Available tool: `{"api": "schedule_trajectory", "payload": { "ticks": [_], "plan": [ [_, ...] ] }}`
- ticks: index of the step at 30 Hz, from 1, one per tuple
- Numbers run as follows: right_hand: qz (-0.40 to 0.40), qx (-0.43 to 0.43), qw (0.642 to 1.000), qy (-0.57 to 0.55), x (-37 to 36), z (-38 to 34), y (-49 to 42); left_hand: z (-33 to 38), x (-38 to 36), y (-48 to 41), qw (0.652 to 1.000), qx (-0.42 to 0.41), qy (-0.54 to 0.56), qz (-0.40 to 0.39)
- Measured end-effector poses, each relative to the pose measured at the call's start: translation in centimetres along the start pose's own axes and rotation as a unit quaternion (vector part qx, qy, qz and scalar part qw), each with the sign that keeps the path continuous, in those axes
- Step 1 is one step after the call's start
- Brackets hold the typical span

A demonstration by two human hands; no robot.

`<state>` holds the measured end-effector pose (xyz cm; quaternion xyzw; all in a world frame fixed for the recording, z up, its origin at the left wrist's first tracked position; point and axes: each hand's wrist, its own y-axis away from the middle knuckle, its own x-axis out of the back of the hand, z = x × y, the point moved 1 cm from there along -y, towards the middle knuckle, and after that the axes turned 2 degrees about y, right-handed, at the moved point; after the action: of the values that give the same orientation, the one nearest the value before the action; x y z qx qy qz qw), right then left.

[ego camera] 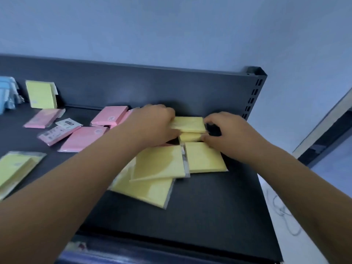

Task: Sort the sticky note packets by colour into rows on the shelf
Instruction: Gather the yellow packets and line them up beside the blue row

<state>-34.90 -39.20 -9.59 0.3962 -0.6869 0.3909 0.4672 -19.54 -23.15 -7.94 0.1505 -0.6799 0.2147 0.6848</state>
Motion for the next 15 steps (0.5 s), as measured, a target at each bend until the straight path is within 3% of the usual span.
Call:
{"api": "schedule_trajectory", "payload": {
  "ticks": [6, 12, 15],
  "plan": [
    [0.032, 0.060, 0.997, -0.028, -0.1, 0.4, -0.5, 1.5, -0.6, 0.8, 0.977, -0.059, -0.177, 0.105],
    [0.133, 0.065, 0.986, -0.082, 0.8, -0.9, 0.2, 2.2, 0.4, 2.2, 0.967, -0.063, -0.082, 0.232],
    [0.138, 0.013, 0.964, -0.227, 2.0, -2.0, 1.0, 2.0, 0.7, 3.6, 0.952, -0.041, -0.020, 0.304]
  ]
}}
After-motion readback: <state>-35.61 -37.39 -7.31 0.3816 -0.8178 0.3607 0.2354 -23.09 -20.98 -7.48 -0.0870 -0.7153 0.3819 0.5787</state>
